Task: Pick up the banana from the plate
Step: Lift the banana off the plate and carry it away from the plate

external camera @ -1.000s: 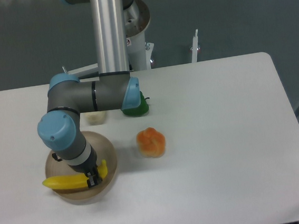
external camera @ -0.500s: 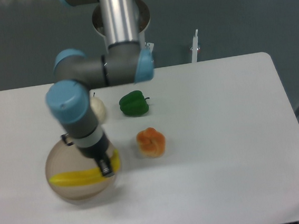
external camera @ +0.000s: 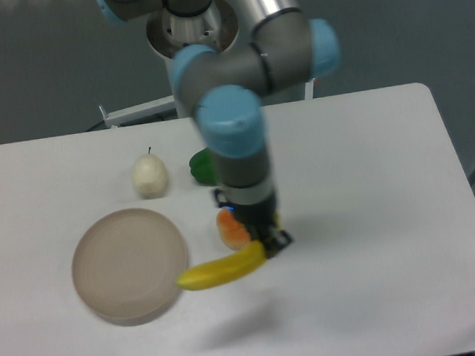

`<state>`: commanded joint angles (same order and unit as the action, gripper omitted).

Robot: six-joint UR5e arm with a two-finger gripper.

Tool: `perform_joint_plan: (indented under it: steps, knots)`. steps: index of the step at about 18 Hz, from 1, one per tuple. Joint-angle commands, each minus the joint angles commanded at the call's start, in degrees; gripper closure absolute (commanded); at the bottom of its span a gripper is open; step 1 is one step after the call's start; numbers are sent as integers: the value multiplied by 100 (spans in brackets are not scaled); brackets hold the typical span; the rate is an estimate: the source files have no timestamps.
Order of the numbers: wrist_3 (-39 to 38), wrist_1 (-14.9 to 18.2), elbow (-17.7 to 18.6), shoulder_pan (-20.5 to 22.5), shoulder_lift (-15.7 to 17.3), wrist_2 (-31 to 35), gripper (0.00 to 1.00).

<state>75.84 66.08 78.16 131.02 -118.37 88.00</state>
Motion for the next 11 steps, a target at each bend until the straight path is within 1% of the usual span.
perform_joint_plan:
  steps: [1, 2, 3, 4, 6, 7, 8, 9, 11]
  knots:
    - [88, 98, -168, 142, -124, -132, 100]
    - [193, 333, -404, 343, -282, -221, 100]
    - [220, 466, -520, 476, -388, -221, 100]
    - [229, 529, -643, 547, -511, -195, 100]
    - [351, 503, -705, 775, -687, -143, 100]
    - [604, 477, -740, 819, -731, -116, 100]
    - [894, 485, -854, 855, -792, -116, 100]
    - [1036, 520, -977, 933, -845, -116, 100]
    - [1116, 520, -1057, 978, -933, -107, 100]
